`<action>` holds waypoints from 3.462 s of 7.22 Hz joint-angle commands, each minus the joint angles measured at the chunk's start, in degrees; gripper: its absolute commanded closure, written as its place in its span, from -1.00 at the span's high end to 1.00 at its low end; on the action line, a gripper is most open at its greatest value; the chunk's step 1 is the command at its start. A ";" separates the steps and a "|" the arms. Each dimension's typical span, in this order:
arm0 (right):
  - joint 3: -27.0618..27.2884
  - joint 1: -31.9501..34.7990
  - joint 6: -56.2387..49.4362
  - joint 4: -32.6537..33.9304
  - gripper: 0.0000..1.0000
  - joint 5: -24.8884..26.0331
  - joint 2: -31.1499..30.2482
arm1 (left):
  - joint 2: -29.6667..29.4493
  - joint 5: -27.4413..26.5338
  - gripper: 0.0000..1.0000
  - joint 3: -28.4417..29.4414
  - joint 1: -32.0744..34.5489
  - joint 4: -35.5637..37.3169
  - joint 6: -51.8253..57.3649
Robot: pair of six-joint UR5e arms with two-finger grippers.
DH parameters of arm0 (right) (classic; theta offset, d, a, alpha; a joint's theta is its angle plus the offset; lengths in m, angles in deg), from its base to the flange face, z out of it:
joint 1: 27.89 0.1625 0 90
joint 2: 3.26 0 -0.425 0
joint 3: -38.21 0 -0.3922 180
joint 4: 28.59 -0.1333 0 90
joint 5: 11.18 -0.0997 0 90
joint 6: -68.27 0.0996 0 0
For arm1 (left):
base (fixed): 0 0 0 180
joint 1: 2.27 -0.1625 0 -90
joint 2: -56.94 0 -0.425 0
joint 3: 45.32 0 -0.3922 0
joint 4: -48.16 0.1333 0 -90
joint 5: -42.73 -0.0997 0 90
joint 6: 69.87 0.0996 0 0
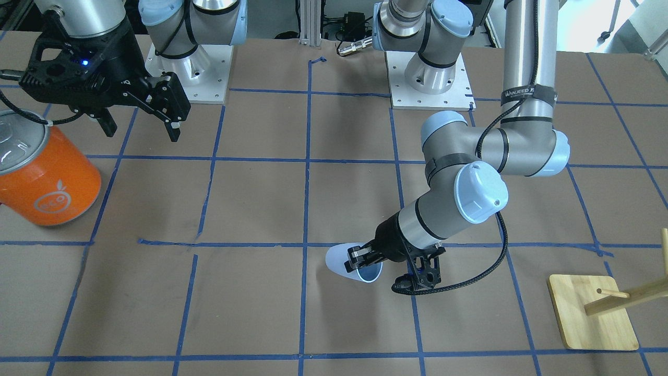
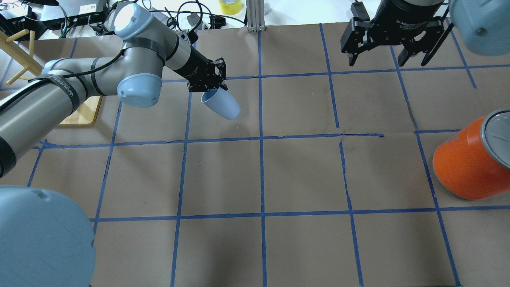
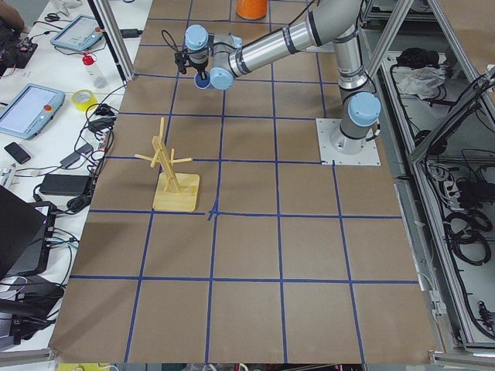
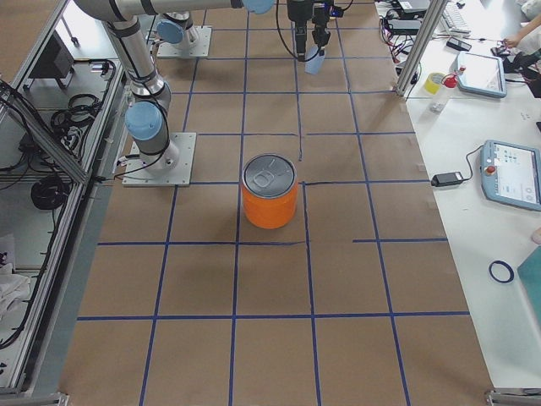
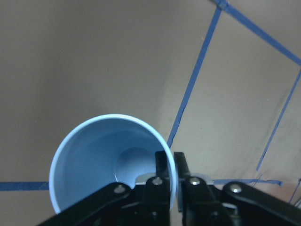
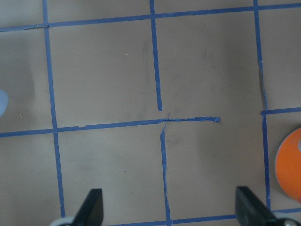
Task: Flip cup
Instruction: 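Grasp the cup's closed end with the left gripper and lift, then rotate the held cup opening-up with the left gripper, then lower the upright cup onto the table with the left gripper, then open the left gripper and raise it away from the cup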
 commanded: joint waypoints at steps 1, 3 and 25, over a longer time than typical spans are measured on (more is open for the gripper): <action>0.07 -0.16 -0.08 0.13 1.00 -0.33 0.06 | 1.86 -13.07 -1.00 4.07 1.11 -0.17 9.79; 0.16 -0.16 -0.08 0.05 1.00 -0.07 0.06 | 1.44 -26.24 -1.00 4.17 -0.03 0.62 29.74; -0.19 -0.07 -0.87 -4.17 1.00 0.98 -1.00 | 24.53 -21.08 1.00 7.42 -4.17 -39.11 24.83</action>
